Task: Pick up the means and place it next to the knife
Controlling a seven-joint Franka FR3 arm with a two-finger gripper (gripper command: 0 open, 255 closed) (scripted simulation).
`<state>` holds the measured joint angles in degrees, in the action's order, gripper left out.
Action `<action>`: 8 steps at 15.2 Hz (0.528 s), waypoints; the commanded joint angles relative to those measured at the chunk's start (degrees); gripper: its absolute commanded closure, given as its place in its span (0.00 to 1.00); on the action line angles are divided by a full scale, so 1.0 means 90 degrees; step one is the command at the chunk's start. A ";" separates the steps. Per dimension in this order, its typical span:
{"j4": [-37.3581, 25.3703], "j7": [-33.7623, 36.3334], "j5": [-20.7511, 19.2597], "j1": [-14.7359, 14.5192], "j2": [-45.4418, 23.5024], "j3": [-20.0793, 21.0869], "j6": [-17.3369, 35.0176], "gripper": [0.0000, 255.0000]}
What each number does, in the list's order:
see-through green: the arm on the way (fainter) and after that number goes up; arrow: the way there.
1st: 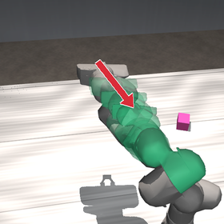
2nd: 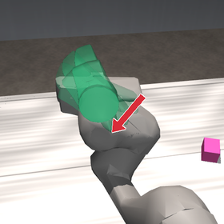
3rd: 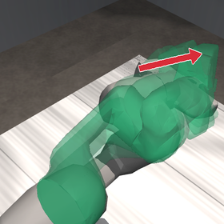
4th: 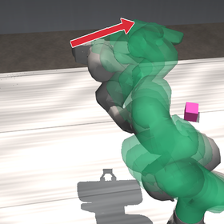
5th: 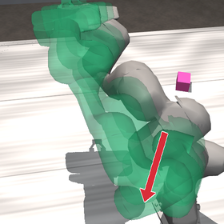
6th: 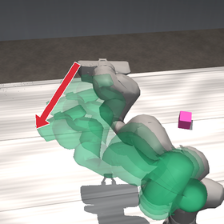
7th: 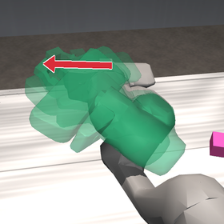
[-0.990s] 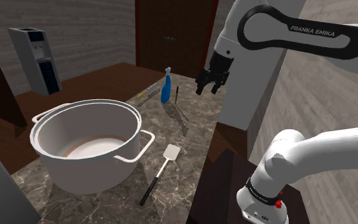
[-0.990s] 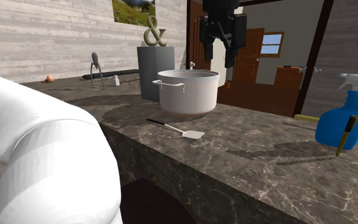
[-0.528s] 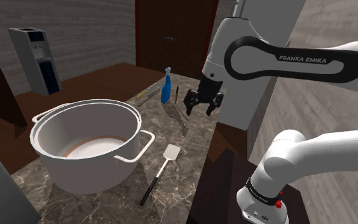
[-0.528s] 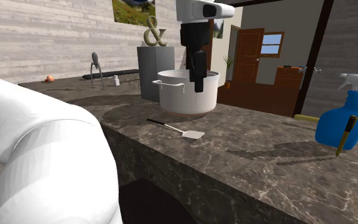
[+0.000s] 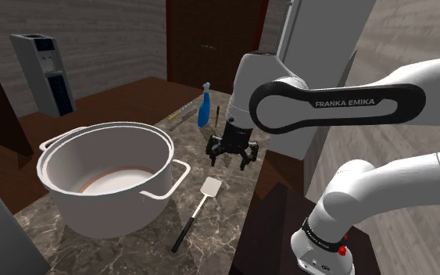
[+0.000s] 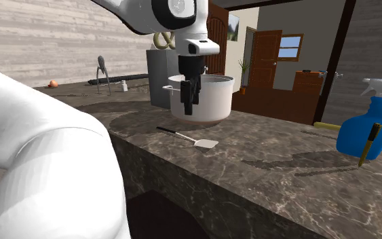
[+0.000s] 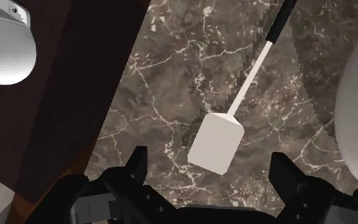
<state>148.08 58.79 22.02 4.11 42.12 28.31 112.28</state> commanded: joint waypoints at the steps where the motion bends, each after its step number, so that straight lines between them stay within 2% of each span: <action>1: -0.0029 0.0730 0.0220 0.0102 -0.0331 0.0458 0.0281 0.00; 5: -0.0241 0.2079 0.0475 0.0448 -0.1142 0.1357 0.0849 0.00; 8: -0.0499 0.3154 0.0462 0.0842 -0.1904 0.2079 0.1330 0.00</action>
<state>144.66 83.35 26.34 10.33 27.55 44.69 122.78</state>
